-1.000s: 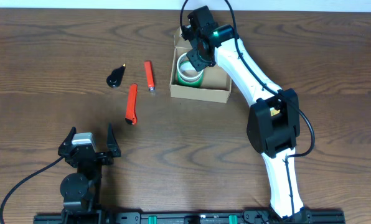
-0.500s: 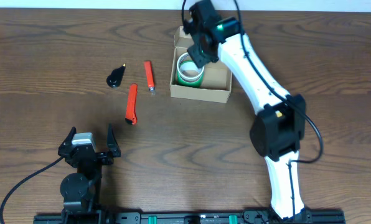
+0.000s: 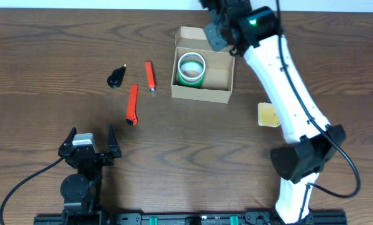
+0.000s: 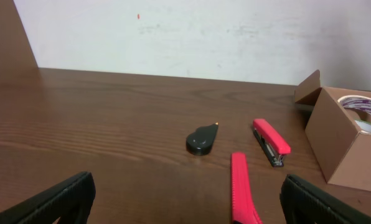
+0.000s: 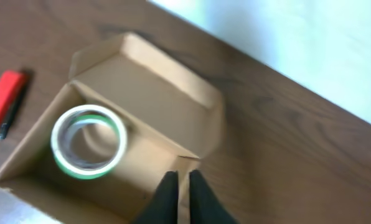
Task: Pack container
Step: 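Open the right gripper and move it to the yellow sticky-note pad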
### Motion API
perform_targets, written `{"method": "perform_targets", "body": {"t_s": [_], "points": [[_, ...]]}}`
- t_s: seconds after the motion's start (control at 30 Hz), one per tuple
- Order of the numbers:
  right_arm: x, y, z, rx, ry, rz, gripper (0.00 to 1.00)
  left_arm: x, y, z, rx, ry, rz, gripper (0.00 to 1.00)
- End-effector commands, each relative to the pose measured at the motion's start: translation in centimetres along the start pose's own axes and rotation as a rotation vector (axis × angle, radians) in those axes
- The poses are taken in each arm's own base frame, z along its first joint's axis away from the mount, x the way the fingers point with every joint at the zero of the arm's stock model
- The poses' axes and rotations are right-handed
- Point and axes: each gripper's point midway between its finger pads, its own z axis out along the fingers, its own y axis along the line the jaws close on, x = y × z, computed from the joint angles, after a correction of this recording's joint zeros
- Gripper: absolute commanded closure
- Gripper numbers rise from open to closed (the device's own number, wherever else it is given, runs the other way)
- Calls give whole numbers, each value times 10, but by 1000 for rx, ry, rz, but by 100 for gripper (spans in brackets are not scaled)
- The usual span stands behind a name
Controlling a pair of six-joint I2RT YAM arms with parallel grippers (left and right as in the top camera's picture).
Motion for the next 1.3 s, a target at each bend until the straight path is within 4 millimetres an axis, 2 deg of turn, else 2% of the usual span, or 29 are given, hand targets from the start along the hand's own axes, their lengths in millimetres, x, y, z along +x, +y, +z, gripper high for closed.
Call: {"method": "perform_targets", "body": {"t_s": [0.0,0.1,0.2,0.27,0.4,0.47,0.57,0.73,0.9,1.13,1.2,1.27], "points": [[-6,-69,-48,136,-80,157,93,17,2,1,-13,54,10,4],[10,-116,-60,195,-70,299,92,17,2,1,-13,54,10,4],[37,-152,-57,210,-14,420,92,17,2,1,-13,54,10,4],[60,-167,-45,182,42,501,93,17,2,1,-13,54,10,4],[114,-176,-10,127,185,616,93,17,2,1,-13,54,10,4],[147,-175,11,133,277,664,94,17,2,1,-12,54,10,4],[191,-160,40,125,392,694,95,17,2,1,-13,54,10,4],[250,-131,76,112,512,705,95,17,2,1,-13,54,10,4],[283,-116,96,108,547,704,90,17,2,1,-13,54,10,4],[319,-99,107,118,597,744,83,17,2,1,-13,54,10,4],[327,-94,108,119,610,748,71,17,2,1,-13,54,10,4],[333,-91,109,117,621,747,52,17,2,1,-13,54,10,4]]}}
